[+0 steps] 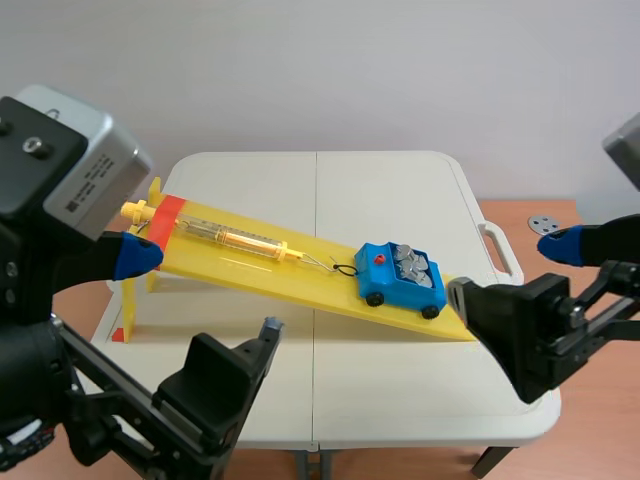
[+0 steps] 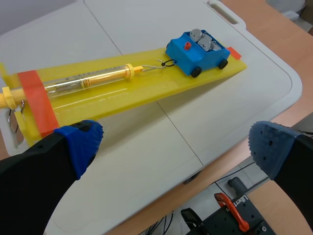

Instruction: Place the four metal weights on the blue cart on the ramp.

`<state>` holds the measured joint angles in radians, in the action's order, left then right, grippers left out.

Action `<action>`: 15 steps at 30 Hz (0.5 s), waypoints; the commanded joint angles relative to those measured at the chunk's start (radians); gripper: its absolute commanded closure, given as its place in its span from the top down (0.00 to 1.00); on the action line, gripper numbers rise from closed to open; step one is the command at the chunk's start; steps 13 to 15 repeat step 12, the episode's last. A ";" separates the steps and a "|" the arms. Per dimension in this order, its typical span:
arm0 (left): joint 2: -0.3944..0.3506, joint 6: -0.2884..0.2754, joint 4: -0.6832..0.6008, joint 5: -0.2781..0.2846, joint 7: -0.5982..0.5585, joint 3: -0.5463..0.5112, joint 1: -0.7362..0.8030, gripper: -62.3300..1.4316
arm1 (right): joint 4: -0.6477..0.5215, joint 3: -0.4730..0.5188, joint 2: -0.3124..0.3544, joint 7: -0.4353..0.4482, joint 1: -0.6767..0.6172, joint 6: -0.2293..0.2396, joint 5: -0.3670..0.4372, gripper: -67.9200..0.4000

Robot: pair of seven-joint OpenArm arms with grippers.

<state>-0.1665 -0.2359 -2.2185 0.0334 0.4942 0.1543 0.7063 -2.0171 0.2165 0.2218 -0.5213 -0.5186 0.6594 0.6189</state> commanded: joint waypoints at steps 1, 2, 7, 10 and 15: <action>0.000 0.046 -0.061 0.030 -0.138 -0.015 -0.011 1.00 | -0.071 0.019 0.032 0.117 0.018 -0.037 0.034 0.97; 0.000 0.048 -0.061 0.030 -0.138 -0.015 -0.011 1.00 | -0.070 0.018 0.032 0.117 0.018 -0.047 0.033 0.97; -0.001 0.050 -0.061 0.030 -0.138 -0.017 -0.011 1.00 | -0.070 0.018 0.033 0.117 0.017 -0.050 0.032 0.97; -0.001 0.051 -0.061 0.030 -0.138 -0.017 -0.011 1.00 | -0.070 0.018 0.033 0.117 0.017 -0.050 0.032 0.97; -0.001 0.051 -0.061 0.030 -0.138 -0.017 -0.011 1.00 | -0.070 0.018 0.033 0.116 0.017 -0.050 0.032 0.97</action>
